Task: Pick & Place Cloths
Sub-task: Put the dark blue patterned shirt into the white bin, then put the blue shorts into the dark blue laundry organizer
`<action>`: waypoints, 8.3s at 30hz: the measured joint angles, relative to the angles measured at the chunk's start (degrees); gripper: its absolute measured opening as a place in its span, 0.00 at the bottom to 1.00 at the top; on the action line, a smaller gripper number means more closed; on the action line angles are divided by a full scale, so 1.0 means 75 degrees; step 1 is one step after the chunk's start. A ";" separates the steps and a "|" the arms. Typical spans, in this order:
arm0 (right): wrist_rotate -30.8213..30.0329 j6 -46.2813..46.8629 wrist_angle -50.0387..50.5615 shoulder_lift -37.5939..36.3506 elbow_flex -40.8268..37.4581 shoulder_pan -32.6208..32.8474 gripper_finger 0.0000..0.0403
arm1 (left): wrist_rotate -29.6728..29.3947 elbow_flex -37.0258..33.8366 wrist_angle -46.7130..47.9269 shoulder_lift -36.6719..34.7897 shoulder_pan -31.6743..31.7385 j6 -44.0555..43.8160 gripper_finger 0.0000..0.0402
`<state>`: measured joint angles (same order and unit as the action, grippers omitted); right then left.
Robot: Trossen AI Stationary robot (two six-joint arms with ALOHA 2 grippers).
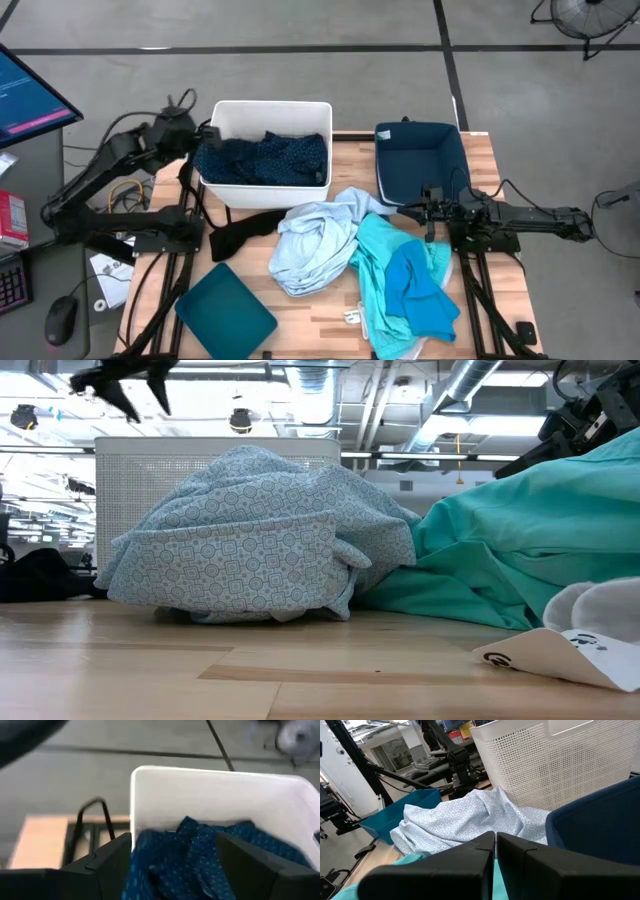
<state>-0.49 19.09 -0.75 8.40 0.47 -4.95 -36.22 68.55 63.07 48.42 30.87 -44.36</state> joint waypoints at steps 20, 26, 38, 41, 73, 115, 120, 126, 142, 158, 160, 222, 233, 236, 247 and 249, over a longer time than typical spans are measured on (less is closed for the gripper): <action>0.0003 -0.0191 0.0032 0.0000 0.0002 -0.0001 0.04 | 0.0845 -0.1833 0.0278 -0.2056 -0.0006 -0.4468 0.68; 0.0003 -0.0224 0.0038 0.0000 0.0003 -0.0002 0.04 | 0.1345 -0.2193 0.0328 -0.2241 -0.0009 -0.5020 0.68; 0.0004 -0.0423 0.0041 0.0000 0.0003 -0.0006 0.04 | 0.1219 -0.3140 0.0066 -0.2158 -0.0006 -0.5555 0.68; 0.0005 -0.0421 0.0041 0.0000 0.0003 -0.0006 0.04 | 0.1013 -0.3276 -0.0526 -0.2156 -0.0006 -0.5553 0.68; 0.0003 -0.0392 -0.0011 0.0000 0.0001 -0.0006 0.04 | 0.3316 -0.3234 -0.8580 -0.1254 -0.0221 -0.0947 0.01; 0.0647 0.2303 -0.4594 0.1459 0.3365 0.0009 0.69 | 0.6497 -0.3240 -0.9716 -0.1693 -0.2493 0.1139 0.58; 0.1157 0.2185 -0.3337 0.2326 0.4394 0.0008 0.69 | 0.6497 -0.3240 -0.8338 -0.2250 -0.2492 0.1139 0.42; 0.1748 0.1737 -0.1447 0.3409 0.5591 0.0015 0.69 | 0.6500 -0.3240 -0.6632 -0.2996 -0.2492 0.0965 0.17; 0.2279 0.0857 0.2368 0.5608 0.7621 0.1010 0.69 | 0.6288 -0.3240 -0.2549 -0.4158 -0.2492 0.0992 0.00; 0.2289 0.2668 0.4503 0.7160 0.7717 0.3263 0.69 | 0.5472 -0.3635 -0.2242 -0.4161 -0.2494 0.3461 0.00; 0.2288 0.2933 0.4770 0.7352 0.7717 0.3448 0.69 | 0.5460 -0.3912 -0.2250 -0.4242 -0.2494 0.3476 0.00; 0.0286 0.5685 0.7959 1.0779 0.7640 0.4558 0.23 | 0.5123 -0.6820 -0.6222 -0.6102 -0.2494 0.2385 0.00; -0.0133 0.6123 0.8049 0.9770 0.8125 0.4550 0.02 | 0.5171 -0.6276 -0.6392 -0.6102 -0.2492 0.2284 0.00; -0.0334 0.6123 0.8046 0.9392 0.8453 0.4485 0.01 | 0.5238 -0.6274 -0.6389 -0.6102 -0.2492 0.2276 0.00; -0.0765 0.6004 0.8063 0.7966 0.9360 0.4138 0.01 | 0.5293 -0.6274 -0.6429 -0.6102 -0.2493 0.2188 0.00; -0.0842 0.5995 0.8068 0.7742 0.9415 0.4048 0.02 | 0.5294 -0.6274 -0.6427 -0.6102 -0.2492 0.2185 0.00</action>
<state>-6.81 64.06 59.75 66.47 71.08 25.41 3.49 21.50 14.87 2.66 12.19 -27.97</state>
